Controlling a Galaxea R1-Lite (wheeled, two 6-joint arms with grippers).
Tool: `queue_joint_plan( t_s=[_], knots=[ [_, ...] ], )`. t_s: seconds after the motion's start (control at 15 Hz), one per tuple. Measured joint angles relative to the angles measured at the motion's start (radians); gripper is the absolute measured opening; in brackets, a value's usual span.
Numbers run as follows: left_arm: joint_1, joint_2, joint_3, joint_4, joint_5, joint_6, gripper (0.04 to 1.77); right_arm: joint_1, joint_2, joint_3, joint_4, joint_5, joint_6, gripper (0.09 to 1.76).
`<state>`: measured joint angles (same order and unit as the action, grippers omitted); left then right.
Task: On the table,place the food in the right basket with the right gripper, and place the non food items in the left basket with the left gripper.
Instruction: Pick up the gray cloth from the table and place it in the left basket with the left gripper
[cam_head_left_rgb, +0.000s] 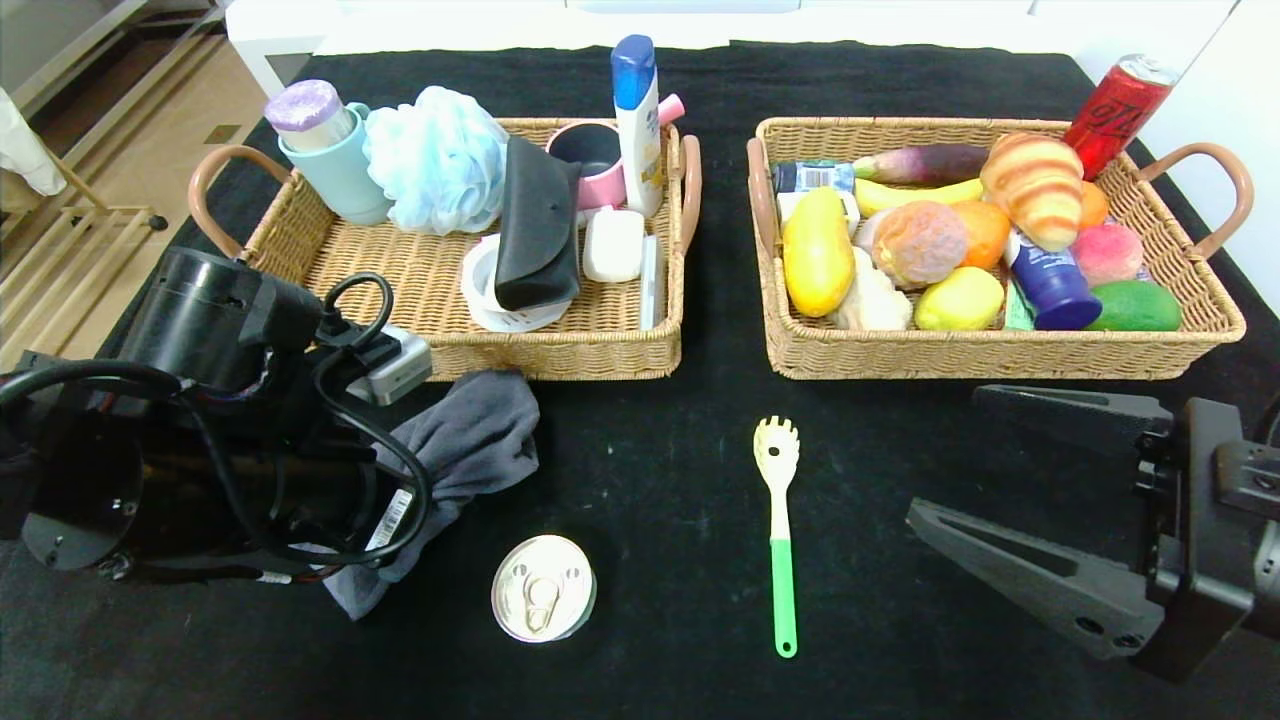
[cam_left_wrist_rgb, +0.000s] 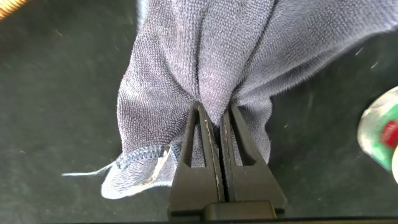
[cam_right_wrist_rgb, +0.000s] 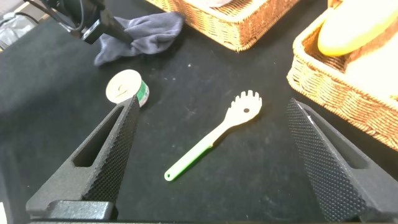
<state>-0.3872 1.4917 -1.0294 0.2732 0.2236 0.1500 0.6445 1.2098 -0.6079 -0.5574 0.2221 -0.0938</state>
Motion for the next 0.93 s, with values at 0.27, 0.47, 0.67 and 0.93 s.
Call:
queue_joint_plan(
  t_s=[0.27, 0.47, 0.67, 0.93],
  knots=[
    [-0.009, -0.047, -0.004, -0.006, 0.0, -0.019, 0.12, 0.004, -0.013, -0.003, 0.002, 0.01, 0.004, 1.71],
    [-0.012, -0.089, -0.005, -0.006, -0.002, -0.021, 0.12, 0.003, -0.015, -0.006, 0.003, 0.009, 0.005, 1.71],
    [-0.016, -0.127, -0.035, -0.008, 0.007, -0.025, 0.12, -0.003, -0.016, -0.009, 0.01, 0.008, 0.006, 1.71],
    [-0.01, -0.146, -0.108, -0.053, 0.009, -0.052, 0.12, -0.001, -0.014, -0.007, 0.013, 0.008, 0.006, 1.71]
  ],
)
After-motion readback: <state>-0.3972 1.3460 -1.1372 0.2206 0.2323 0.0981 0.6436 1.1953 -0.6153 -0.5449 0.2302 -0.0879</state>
